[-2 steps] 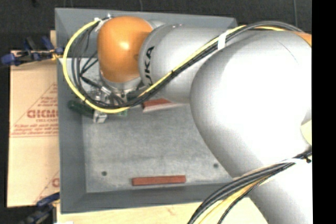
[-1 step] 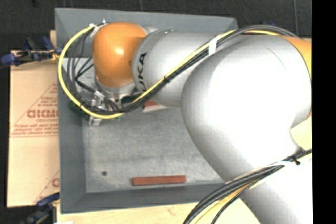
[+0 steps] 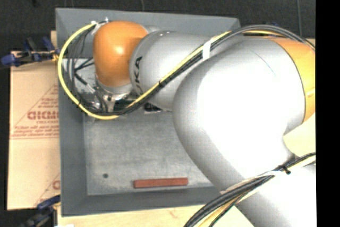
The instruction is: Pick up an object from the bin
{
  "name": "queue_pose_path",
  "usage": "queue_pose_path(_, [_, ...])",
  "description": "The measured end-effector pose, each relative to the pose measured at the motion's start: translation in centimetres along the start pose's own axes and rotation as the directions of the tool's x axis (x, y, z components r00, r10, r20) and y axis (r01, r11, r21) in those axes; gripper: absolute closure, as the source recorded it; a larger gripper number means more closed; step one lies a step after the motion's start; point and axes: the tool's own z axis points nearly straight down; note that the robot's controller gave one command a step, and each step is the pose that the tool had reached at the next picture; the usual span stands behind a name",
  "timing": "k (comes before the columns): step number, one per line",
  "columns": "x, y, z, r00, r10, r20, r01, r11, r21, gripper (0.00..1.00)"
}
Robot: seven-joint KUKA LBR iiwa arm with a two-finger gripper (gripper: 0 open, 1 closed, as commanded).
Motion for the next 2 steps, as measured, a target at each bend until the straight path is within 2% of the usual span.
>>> queue_pose_path(2, [-0.02, 0.01, -0.07, 1.000, 0.000, -0.001, 0.000, 1.000, 0.001, 1.00])
